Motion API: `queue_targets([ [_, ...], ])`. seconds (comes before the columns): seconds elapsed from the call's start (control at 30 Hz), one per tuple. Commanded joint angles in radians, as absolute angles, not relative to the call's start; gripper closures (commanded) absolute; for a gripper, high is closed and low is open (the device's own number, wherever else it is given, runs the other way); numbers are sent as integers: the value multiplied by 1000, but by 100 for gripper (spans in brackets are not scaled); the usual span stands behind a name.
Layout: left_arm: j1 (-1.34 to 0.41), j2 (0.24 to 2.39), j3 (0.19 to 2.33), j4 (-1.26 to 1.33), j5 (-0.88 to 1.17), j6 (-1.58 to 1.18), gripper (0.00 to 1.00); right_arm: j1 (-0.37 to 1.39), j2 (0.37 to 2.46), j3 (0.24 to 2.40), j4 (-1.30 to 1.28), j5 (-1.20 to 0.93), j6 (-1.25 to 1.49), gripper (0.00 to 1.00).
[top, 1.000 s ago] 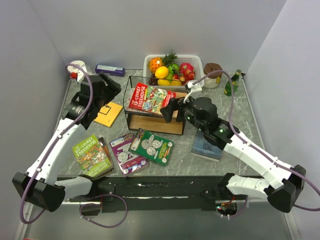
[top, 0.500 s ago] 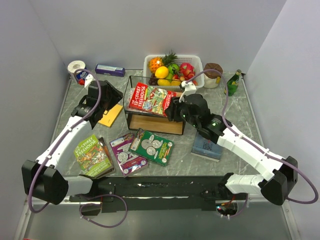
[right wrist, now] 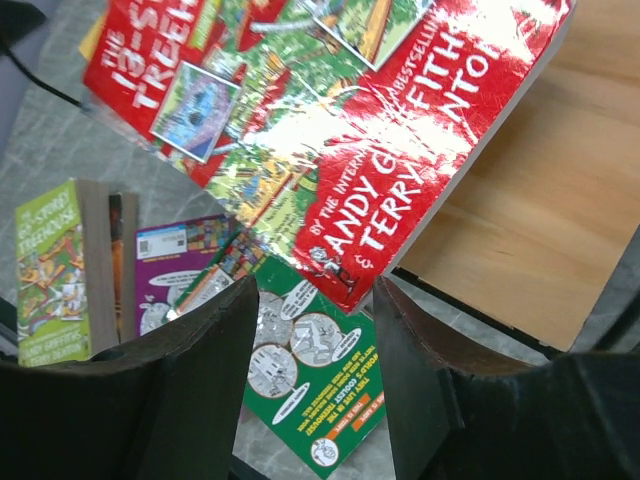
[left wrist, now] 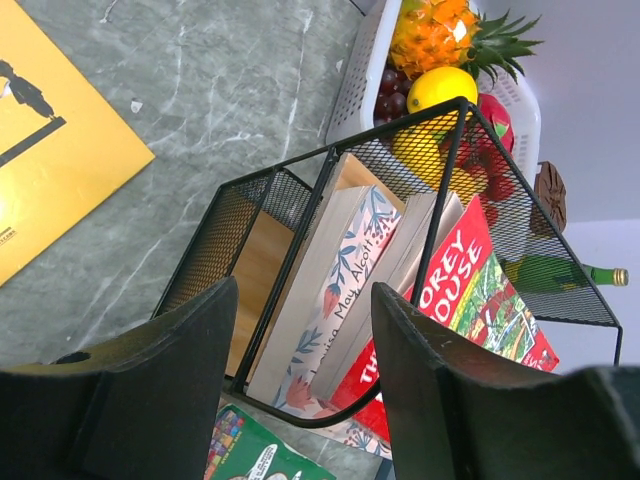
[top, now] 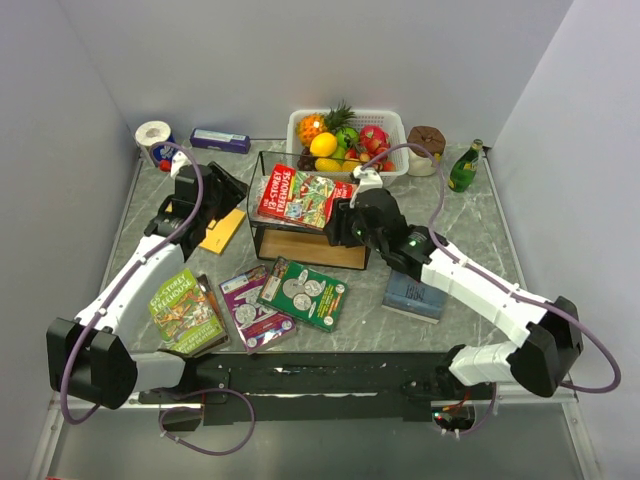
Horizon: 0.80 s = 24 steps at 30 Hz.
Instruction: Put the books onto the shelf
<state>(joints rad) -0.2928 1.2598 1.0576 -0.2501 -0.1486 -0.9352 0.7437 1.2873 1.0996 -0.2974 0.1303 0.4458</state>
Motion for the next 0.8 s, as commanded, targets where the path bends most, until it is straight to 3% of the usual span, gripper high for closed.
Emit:
queue_targets([
  [0.0,-305,1239,1046,-199,-64,-917,38,752,1312,1149,-301,140,476,42],
  [0.77,-305,1226,1020,-183,-32,-907,37,750,1405,1266,-360,225,396,43],
])
